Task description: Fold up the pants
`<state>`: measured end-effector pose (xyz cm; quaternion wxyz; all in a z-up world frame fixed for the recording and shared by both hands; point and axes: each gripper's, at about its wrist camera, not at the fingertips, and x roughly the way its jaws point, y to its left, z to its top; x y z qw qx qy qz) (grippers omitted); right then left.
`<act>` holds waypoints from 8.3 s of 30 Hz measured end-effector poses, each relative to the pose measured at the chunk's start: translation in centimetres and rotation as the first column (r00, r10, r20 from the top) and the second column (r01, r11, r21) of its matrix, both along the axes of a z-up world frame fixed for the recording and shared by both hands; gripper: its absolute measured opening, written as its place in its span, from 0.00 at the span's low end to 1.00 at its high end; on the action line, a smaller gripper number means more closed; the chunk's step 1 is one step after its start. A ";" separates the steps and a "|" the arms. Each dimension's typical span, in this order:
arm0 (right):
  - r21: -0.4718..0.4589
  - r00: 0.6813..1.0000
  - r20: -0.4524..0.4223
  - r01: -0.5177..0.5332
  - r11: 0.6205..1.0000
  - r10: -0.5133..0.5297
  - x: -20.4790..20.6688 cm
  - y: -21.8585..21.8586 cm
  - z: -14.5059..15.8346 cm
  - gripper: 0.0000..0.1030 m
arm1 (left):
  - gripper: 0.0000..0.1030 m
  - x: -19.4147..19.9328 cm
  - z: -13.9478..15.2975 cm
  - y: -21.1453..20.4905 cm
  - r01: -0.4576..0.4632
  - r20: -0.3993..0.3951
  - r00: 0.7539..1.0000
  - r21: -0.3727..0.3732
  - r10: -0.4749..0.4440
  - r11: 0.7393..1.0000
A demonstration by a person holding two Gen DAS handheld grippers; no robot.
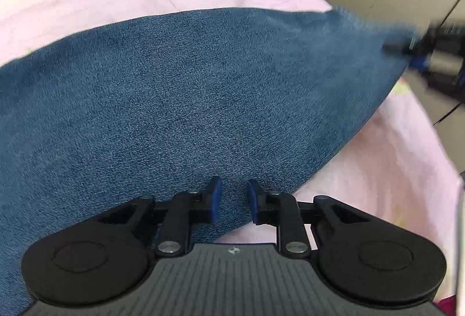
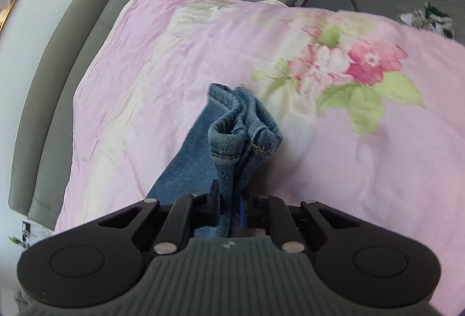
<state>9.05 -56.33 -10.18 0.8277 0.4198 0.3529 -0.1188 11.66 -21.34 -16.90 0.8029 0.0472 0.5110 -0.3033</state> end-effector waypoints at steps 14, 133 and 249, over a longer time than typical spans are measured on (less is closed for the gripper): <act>-0.444 0.916 0.045 -0.340 0.829 0.400 5.2 18.5 12.8 0.06 | 0.30 -0.2 7.3 12.1 -0.214 0.072 0.971 -0.178 0.229 0.961; -0.414 0.646 -0.289 -0.750 0.516 0.706 12.5 31.6 -1.5 0.16 | 0.33 0.5 9.7 39.9 -0.518 0.120 0.839 -0.125 0.531 0.846; -0.051 0.698 -0.303 -0.691 0.721 0.648 15.9 22.2 -0.3 0.52 | 0.58 -3.7 1.5 39.0 -0.203 0.248 0.956 0.180 0.155 0.962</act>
